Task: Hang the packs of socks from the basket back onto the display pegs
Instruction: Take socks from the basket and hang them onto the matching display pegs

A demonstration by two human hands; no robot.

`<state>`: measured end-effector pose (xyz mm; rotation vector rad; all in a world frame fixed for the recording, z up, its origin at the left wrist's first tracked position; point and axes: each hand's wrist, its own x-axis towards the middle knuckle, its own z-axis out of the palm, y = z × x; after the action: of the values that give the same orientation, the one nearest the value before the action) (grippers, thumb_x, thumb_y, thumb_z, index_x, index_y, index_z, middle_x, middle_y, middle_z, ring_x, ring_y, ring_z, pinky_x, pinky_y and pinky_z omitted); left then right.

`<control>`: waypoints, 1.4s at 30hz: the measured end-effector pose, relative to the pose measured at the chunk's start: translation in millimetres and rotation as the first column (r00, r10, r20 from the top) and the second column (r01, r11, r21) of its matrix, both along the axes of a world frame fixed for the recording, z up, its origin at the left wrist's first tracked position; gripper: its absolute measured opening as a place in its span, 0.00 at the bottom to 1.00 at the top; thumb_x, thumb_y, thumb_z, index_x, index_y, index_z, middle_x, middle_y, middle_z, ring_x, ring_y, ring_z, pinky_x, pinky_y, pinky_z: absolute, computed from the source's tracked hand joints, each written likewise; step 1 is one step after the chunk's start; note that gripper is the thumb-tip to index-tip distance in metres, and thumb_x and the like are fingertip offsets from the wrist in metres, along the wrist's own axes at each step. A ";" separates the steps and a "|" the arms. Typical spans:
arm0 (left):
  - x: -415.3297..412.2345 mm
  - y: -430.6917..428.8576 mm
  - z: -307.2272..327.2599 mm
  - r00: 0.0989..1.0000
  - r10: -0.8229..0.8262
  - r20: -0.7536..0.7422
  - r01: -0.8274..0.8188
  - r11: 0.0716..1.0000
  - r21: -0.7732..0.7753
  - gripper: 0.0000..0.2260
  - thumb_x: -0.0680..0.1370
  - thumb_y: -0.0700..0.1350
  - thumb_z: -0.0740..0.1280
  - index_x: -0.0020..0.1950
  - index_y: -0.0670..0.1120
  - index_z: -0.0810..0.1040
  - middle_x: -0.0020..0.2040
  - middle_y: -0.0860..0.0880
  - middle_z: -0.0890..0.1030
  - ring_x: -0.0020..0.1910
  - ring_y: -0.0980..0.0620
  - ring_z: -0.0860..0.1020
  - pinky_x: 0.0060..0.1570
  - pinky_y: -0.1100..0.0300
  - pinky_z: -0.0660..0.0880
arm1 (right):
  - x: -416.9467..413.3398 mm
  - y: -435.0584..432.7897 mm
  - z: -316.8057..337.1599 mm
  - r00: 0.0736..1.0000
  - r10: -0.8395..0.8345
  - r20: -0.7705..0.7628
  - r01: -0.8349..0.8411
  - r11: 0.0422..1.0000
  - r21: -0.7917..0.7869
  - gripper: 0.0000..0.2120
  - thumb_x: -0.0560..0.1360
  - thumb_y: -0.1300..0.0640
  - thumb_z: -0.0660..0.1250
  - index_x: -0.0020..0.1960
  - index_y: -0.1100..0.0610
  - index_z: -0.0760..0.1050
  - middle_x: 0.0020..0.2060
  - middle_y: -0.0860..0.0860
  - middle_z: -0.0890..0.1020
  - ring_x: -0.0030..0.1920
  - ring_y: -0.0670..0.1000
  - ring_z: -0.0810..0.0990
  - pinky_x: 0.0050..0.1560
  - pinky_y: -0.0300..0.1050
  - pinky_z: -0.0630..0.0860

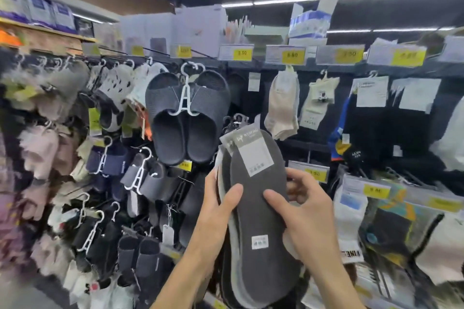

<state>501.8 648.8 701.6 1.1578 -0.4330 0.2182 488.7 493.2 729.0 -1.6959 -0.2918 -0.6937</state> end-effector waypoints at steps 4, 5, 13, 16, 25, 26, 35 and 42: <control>41.5 -5.0 14.7 0.997 0.081 0.021 -0.081 0.997 0.011 0.28 0.69 0.62 0.77 0.66 0.64 0.74 0.64 0.53 0.82 0.62 0.50 0.81 0.54 0.58 0.81 | 43.6 -8.1 13.6 0.997 0.075 -0.006 -0.074 0.997 0.016 0.20 0.68 0.61 0.78 0.51 0.42 0.77 0.42 0.40 0.85 0.40 0.42 0.83 0.40 0.32 0.77; 51.0 -5.1 16.4 0.995 0.100 0.027 -0.100 0.995 -0.001 0.28 0.68 0.62 0.78 0.65 0.64 0.75 0.63 0.54 0.82 0.61 0.50 0.82 0.54 0.57 0.81 | 52.3 -9.4 18.1 0.995 0.094 -0.013 -0.094 0.996 -0.003 0.19 0.69 0.60 0.78 0.52 0.42 0.76 0.42 0.39 0.85 0.41 0.41 0.83 0.40 0.31 0.77; 117.4 3.6 14.9 0.989 0.148 0.012 -0.147 0.987 -0.067 0.27 0.65 0.64 0.78 0.61 0.62 0.78 0.61 0.52 0.84 0.61 0.50 0.82 0.58 0.50 0.79 | 121.5 -3.8 37.8 0.996 0.084 0.013 -0.084 0.996 0.035 0.09 0.70 0.57 0.76 0.45 0.45 0.82 0.39 0.47 0.85 0.40 0.51 0.84 0.42 0.46 0.81; 142.0 14.0 18.4 0.985 0.167 0.036 -0.166 0.986 -0.030 0.18 0.69 0.62 0.76 0.57 0.69 0.78 0.59 0.60 0.84 0.58 0.59 0.82 0.52 0.63 0.80 | 148.5 3.5 37.8 0.991 0.130 -0.017 -0.125 0.977 0.171 0.09 0.72 0.61 0.75 0.44 0.48 0.80 0.41 0.51 0.86 0.41 0.52 0.86 0.40 0.46 0.80; 215.5 51.9 29.5 0.993 0.080 0.091 -0.080 0.997 -0.002 0.23 0.69 0.65 0.73 0.62 0.61 0.76 0.59 0.56 0.84 0.58 0.55 0.83 0.52 0.57 0.81 | 191.8 27.3 50.1 0.973 0.221 -0.069 -0.225 0.972 -0.062 0.19 0.72 0.66 0.73 0.53 0.43 0.81 0.49 0.45 0.86 0.49 0.46 0.85 0.45 0.34 0.79; 221.3 54.7 29.9 0.994 0.055 0.093 -0.055 0.998 -0.001 0.25 0.68 0.67 0.73 0.62 0.61 0.76 0.59 0.56 0.84 0.58 0.56 0.83 0.51 0.60 0.81 | 194.5 28.8 52.3 0.973 0.216 -0.077 -0.222 0.972 -0.071 0.18 0.72 0.66 0.73 0.53 0.44 0.81 0.49 0.46 0.86 0.50 0.46 0.85 0.45 0.34 0.79; 261.5 81.3 28.5 0.998 0.001 0.064 0.003 0.998 -0.055 0.21 0.65 0.59 0.77 0.57 0.63 0.78 0.57 0.54 0.85 0.55 0.54 0.84 0.47 0.60 0.81 | 245.1 25.9 85.2 0.985 0.157 -0.069 -0.140 0.968 0.207 0.12 0.79 0.65 0.64 0.59 0.53 0.77 0.51 0.51 0.86 0.47 0.50 0.86 0.38 0.42 0.81; 269.7 100.7 23.7 0.996 -0.008 0.093 0.010 1.000 -0.018 0.22 0.65 0.58 0.76 0.58 0.61 0.79 0.56 0.55 0.85 0.54 0.57 0.84 0.45 0.69 0.79 | 346.4 15.2 122.9 0.964 -0.264 0.012 0.263 0.963 0.067 0.16 0.79 0.60 0.63 0.64 0.48 0.69 0.55 0.46 0.81 0.56 0.49 0.80 0.60 0.55 0.78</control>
<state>771.5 749.6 725.3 1.1307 -0.5168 0.2685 835.1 508.4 851.8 -1.6819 -0.0559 -0.9075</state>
